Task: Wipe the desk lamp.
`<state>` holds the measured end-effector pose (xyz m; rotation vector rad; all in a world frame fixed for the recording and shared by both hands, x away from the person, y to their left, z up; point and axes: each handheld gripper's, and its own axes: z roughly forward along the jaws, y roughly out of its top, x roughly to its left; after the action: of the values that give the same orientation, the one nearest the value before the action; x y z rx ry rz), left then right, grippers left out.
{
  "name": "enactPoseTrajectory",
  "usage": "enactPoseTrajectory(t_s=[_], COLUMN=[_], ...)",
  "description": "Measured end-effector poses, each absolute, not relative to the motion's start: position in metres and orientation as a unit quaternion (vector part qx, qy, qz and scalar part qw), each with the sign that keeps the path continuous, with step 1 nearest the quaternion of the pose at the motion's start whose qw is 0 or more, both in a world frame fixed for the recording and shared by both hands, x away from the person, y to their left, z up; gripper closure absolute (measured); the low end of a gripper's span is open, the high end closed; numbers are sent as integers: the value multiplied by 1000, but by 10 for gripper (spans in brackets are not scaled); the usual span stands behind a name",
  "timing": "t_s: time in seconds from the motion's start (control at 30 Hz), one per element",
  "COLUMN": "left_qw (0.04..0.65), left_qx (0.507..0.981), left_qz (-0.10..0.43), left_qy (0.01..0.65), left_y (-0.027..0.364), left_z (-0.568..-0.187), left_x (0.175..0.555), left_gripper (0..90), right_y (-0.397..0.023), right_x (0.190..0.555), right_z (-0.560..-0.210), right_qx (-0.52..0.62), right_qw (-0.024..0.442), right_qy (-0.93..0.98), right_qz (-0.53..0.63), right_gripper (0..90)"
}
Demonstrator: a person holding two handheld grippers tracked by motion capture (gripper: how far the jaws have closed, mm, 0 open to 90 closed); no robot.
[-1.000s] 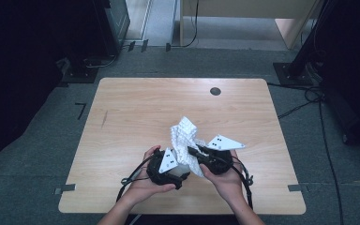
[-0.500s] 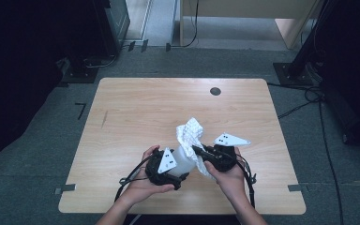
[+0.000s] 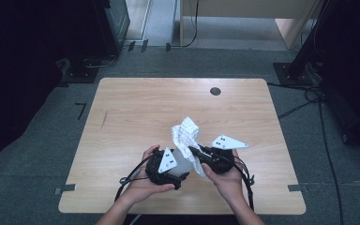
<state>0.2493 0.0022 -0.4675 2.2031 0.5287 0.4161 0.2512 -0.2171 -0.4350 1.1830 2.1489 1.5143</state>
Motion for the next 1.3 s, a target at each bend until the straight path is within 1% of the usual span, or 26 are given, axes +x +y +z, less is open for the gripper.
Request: enactPoseTrajectory(t_s=[0.03, 0.2, 0.33, 0.5, 0.7, 0.8, 0.93, 1.1, 1.2, 1.3], left_qw=[406, 407, 407, 410, 417, 417, 417, 421, 425, 429], left_qx=[874, 874, 873, 873, 869, 869, 869, 867, 865, 863], left_qz=[166, 165, 165, 167, 164, 164, 164, 164, 162, 158], left_qy=[210, 210, 211, 205, 210, 211, 211, 210, 211, 214], left_y=[2, 2, 2, 2, 5, 7, 7, 9, 11, 13], left_z=[-468, -468, -468, -469, -470, -470, -470, -470, -471, -472], left_x=[249, 249, 250, 249, 248, 248, 248, 248, 248, 248], left_gripper=[84, 84, 83, 84, 84, 83, 83, 83, 83, 83], right_y=[-218, -228, -220, -208, -218, -226, -220, -202, -204, -214], right_x=[252, 258, 250, 240, 253, 258, 250, 234, 239, 250], right_z=[-438, -444, -432, -418, -437, -443, -432, -414, -418, -431], right_qx=[409, 431, 401, 365, 401, 420, 392, 344, 358, 394], right_qw=[141, 135, 117, 131, 153, 139, 118, 130, 118, 116], right_qy=[743, 742, 740, 747, 752, 748, 748, 760, 756, 749], right_qz=[511, 495, 526, 540, 500, 494, 522, 536, 535, 520], right_gripper=[792, 793, 792, 791, 791, 792, 789, 789, 789, 791])
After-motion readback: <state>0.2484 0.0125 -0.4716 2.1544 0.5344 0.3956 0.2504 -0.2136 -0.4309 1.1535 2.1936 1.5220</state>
